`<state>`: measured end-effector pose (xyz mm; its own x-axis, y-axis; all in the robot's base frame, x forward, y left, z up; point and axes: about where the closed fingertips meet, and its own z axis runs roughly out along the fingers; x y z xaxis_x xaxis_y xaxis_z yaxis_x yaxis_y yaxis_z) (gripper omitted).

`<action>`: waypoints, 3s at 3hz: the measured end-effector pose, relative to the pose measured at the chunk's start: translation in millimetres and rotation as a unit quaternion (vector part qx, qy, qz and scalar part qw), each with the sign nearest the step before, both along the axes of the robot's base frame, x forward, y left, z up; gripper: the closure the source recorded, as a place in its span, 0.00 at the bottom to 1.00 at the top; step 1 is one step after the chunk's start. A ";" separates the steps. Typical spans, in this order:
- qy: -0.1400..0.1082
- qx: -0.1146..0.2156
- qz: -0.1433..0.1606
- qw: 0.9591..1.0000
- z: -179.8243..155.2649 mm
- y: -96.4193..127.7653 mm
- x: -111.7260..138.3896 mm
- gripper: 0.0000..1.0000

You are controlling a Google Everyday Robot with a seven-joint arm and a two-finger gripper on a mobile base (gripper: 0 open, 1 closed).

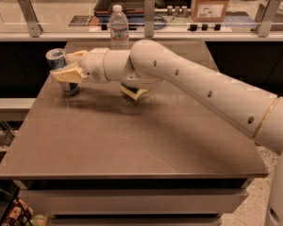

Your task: Knock redbull can over

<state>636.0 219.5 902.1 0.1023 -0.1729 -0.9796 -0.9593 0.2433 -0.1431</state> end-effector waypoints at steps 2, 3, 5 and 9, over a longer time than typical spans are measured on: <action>0.012 -0.085 -0.019 0.996 16.3 -29.0 5.1 1.00; 0.020 -0.135 -0.033 0.990 17.7 -44.8 3.5 1.00; 0.038 -0.261 -0.040 0.964 7.1 -55.2 -5.3 1.00; 0.033 -0.457 0.028 0.888 -49.5 -5.9 -25.5 1.00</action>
Offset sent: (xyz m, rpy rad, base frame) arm 0.0109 -0.0620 0.0283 -0.2950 0.0367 -0.0912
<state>610.5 213.6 852.6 0.0837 -0.8955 -0.4371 -0.9798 0.0059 -0.1997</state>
